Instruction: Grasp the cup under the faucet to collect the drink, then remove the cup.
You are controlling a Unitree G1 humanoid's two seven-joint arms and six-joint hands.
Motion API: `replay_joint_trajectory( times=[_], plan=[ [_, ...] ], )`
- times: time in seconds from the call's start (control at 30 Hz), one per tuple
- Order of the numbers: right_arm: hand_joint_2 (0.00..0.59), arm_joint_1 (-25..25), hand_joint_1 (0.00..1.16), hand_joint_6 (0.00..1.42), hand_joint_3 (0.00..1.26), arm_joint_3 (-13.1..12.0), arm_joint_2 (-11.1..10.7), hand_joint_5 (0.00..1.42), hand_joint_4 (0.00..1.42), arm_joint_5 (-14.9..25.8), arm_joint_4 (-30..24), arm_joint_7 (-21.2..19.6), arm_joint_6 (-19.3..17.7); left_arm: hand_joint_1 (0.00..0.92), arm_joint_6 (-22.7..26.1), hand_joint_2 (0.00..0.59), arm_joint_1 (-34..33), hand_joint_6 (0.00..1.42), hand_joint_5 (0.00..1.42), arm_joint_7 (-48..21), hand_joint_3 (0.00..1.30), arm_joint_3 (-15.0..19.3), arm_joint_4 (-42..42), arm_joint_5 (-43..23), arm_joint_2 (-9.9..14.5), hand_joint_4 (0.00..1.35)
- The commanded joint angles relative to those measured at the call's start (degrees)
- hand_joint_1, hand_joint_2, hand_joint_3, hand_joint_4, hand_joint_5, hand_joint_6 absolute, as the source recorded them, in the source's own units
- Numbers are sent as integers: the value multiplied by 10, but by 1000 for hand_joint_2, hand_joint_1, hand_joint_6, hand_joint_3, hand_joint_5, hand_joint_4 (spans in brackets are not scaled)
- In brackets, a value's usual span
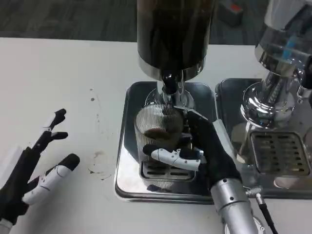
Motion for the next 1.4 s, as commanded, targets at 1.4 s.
replay_joint_trajectory(
  times=[1.4],
  plan=[
    [224,96,950,729,483,-16,-8,528,562,-49,-177,-16,72,0,12,139,-30,74,202,47,76,-44,9,72,-1,55]
  ],
)
